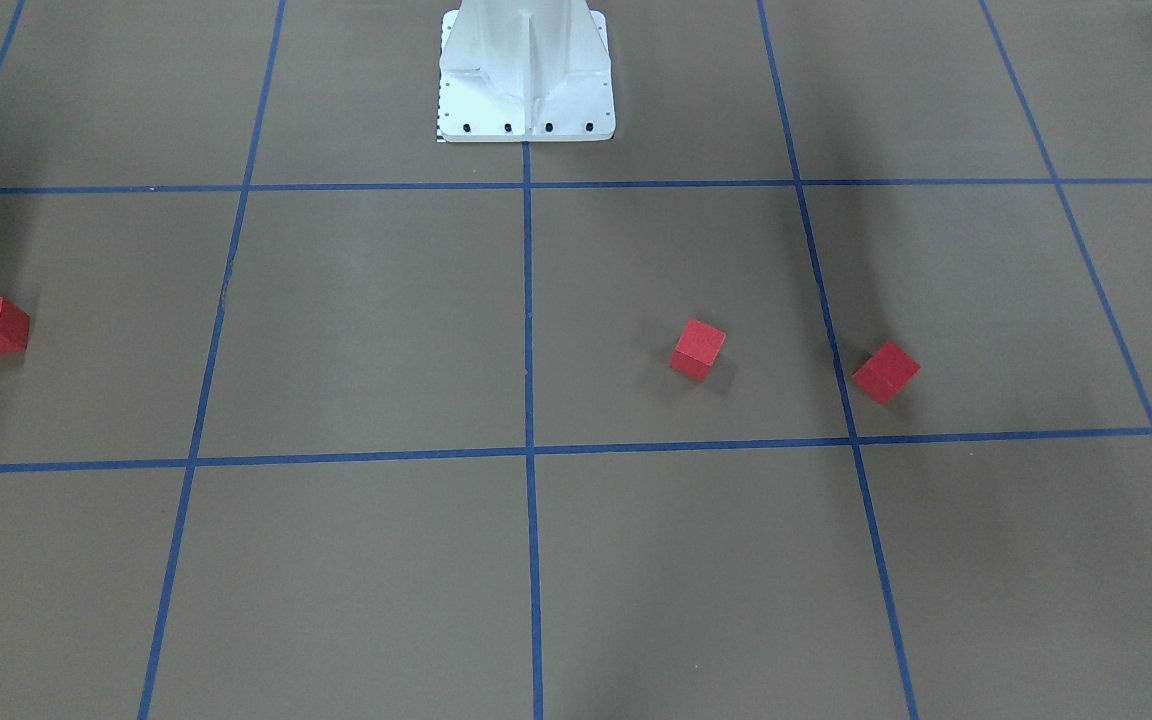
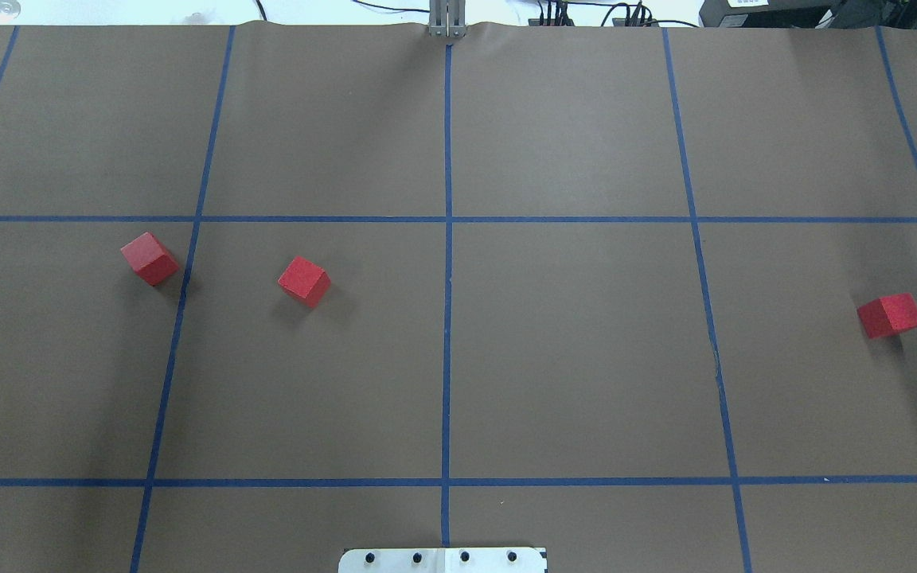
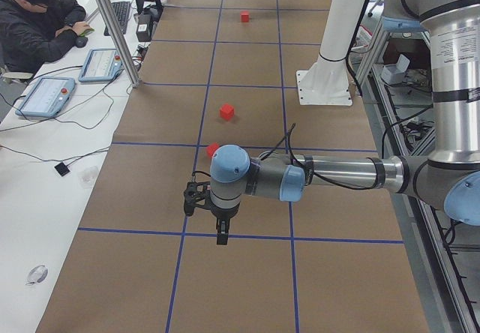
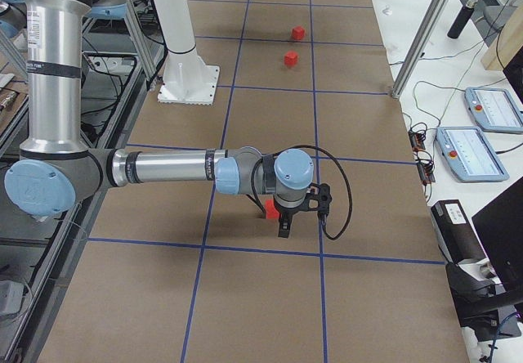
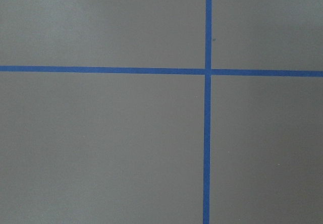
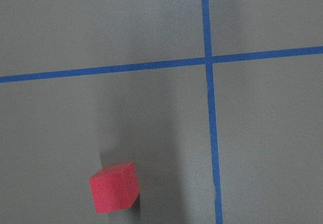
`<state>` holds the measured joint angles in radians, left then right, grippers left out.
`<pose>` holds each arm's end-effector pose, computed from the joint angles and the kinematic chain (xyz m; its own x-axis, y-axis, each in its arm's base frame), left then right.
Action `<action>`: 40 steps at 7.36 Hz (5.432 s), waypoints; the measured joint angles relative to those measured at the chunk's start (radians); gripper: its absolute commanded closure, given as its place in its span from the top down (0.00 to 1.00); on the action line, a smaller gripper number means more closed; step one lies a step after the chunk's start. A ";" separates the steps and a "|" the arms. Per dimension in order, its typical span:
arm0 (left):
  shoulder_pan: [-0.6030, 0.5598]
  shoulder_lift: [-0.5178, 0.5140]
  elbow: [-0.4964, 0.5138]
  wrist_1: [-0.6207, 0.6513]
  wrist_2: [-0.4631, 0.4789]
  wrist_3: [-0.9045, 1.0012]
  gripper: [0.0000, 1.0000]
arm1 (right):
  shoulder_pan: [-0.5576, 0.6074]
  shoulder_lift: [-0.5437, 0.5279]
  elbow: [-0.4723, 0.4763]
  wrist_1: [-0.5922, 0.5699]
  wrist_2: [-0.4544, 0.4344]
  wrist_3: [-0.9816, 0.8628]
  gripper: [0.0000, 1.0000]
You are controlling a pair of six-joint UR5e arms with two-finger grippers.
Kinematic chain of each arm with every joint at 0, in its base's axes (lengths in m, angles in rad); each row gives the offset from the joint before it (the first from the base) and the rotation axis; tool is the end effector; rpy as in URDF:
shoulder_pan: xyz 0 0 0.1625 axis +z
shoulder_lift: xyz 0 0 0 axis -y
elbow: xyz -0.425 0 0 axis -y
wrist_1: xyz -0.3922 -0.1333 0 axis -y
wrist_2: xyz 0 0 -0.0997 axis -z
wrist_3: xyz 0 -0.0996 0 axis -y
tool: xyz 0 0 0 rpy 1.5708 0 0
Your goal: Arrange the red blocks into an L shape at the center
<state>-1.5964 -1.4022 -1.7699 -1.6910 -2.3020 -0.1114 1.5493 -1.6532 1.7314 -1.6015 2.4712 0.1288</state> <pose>-0.0778 -0.4286 0.6278 0.7393 -0.0292 -0.6728 0.1082 0.9912 0.0758 0.0454 -0.4596 0.6125 0.6180 0.0781 0.7823 -0.0584 0.9969 -0.0534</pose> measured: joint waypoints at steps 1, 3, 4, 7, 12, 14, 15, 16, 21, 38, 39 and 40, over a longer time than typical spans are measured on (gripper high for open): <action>0.000 -0.016 -0.001 0.006 -0.002 -0.004 1.00 | 0.000 0.004 0.000 0.000 0.000 0.000 0.99; 0.004 -0.113 -0.005 0.072 -0.003 -0.010 1.00 | 0.000 0.015 0.002 0.000 0.003 0.001 0.99; 0.020 -0.202 -0.013 0.165 -0.003 -0.011 1.00 | 0.000 0.019 0.002 0.000 0.003 0.002 0.99; 0.194 -0.393 -0.103 0.318 -0.006 -0.091 1.00 | 0.000 0.022 0.005 0.000 0.004 0.002 0.99; 0.616 -0.700 0.008 0.151 0.023 -0.609 0.99 | -0.002 0.040 0.012 0.000 0.005 0.003 0.99; 0.766 -0.713 0.056 0.005 0.180 -0.619 0.99 | -0.001 0.048 0.013 0.000 0.006 0.003 0.99; 0.819 -0.716 0.087 -0.015 0.233 -0.617 0.99 | -0.001 0.052 0.013 0.000 0.006 0.003 0.99; 0.847 -0.717 0.116 -0.023 0.256 -0.614 0.99 | -0.002 0.055 0.012 0.000 0.005 0.003 0.99; 0.904 -0.726 0.160 -0.034 0.268 -0.623 0.99 | -0.002 0.056 0.009 0.000 0.003 0.001 0.99; 0.944 -1.097 0.488 -0.115 0.314 -1.133 0.00 | -0.002 0.063 -0.006 0.000 -0.005 0.000 0.99; 0.950 -1.136 0.537 -0.115 0.325 -1.104 0.00 | -0.002 0.064 -0.007 0.000 -0.005 0.000 0.99; 0.964 -1.154 0.568 -0.117 0.339 -1.090 0.00 | -0.002 0.065 -0.007 0.000 -0.005 0.000 0.99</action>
<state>-0.6326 -2.5560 -1.2014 -1.8076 -1.9625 -1.2014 1.5478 -1.5884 1.7244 -1.6014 2.4666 0.1289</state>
